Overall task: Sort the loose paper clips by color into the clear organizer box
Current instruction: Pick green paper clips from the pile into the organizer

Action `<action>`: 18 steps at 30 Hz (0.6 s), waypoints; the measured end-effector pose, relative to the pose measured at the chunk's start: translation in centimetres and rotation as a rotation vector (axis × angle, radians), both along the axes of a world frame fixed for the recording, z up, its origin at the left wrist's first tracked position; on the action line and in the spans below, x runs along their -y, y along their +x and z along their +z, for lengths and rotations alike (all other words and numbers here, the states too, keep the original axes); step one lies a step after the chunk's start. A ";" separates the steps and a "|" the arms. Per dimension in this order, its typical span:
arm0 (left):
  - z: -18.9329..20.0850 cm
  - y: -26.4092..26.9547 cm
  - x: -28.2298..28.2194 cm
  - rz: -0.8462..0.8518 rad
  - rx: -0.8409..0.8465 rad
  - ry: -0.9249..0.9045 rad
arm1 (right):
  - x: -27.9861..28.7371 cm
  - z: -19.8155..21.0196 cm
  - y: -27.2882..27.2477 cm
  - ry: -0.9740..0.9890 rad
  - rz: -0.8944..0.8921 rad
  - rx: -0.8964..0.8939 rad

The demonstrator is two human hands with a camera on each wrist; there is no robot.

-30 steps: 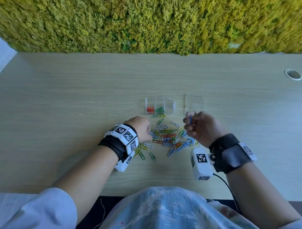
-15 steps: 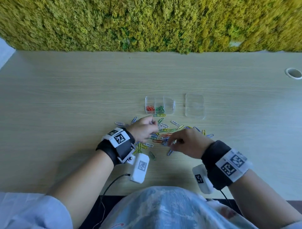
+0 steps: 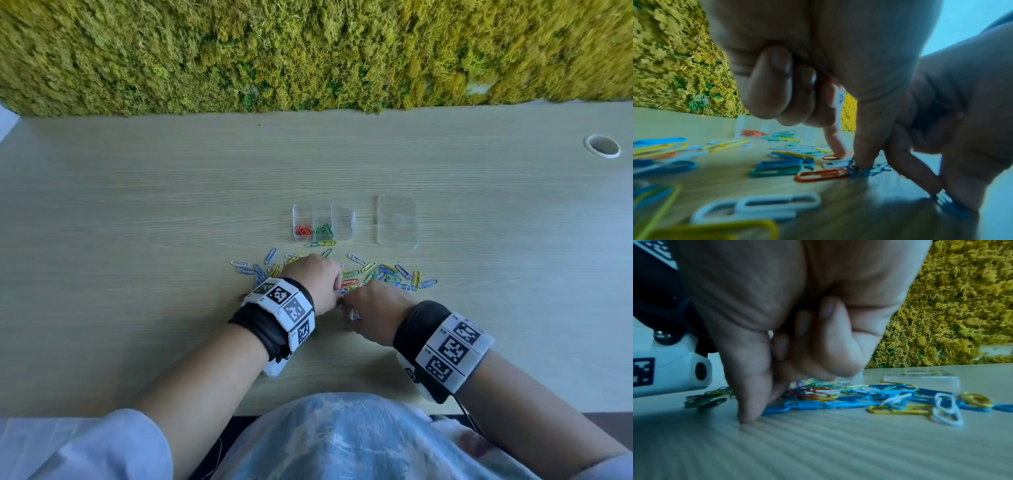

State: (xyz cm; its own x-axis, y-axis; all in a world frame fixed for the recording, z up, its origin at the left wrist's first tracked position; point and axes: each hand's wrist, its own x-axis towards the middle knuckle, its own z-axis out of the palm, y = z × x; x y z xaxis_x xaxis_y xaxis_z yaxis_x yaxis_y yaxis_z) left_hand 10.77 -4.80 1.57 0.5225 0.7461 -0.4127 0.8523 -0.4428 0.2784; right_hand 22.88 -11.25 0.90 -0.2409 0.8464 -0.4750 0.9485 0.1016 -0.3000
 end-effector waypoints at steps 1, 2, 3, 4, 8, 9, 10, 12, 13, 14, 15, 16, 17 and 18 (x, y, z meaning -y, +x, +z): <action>-0.1 0.1 0.0 -0.007 -0.001 0.009 | 0.0 0.0 0.0 -0.008 0.018 -0.004; -0.1 0.1 0.1 -0.012 -0.003 0.014 | -0.1 0.1 0.1 -0.013 0.033 -0.006; -0.1 0.2 0.1 -0.011 -0.002 0.015 | -0.1 0.1 0.1 -0.011 0.044 -0.002; -0.1 0.2 0.1 -0.005 0.004 0.017 | 0.0 0.1 0.1 0.000 0.046 0.004; 0.0 -0.4 0.0 0.057 0.082 0.010 | 0.1 0.0 0.2 0.045 0.071 0.026; 0.0 -0.6 -0.1 0.087 0.112 -0.007 | 0.1 -0.1 0.2 0.050 0.077 0.024; 0.0 -0.9 -0.2 0.130 0.150 -0.027 | 0.1 -0.2 0.2 0.060 0.084 0.015; 0.0 -1.6 -0.4 0.214 0.229 -0.081 | -0.1 -0.2 0.3 0.082 0.080 -0.026; 0.0 -2.0 -0.5 0.253 0.261 -0.116 | -0.2 -0.1 0.3 0.099 0.061 -0.066; 0.0 -2.3 -0.7 0.307 0.298 -0.175 | -0.4 0.0 0.4 0.114 0.033 -0.123; -0.1 -2.6 -0.8 0.396 0.371 -0.269 | -0.5 0.2 0.6 0.115 -0.016 -0.193; -0.2 -2.9 -1.0 0.513 0.496 -0.407 | -0.7 0.5 0.7 0.107 -0.094 -0.287; -0.3 -3.1 -1.2 0.638 0.660 -0.551 | -0.9 0.7 1.0 0.065 -0.205 -0.416; -0.4 -3.4 -1.3 0.744 0.820 -0.671 | -1.1 1.1 1.2 -0.014 -0.345 -0.600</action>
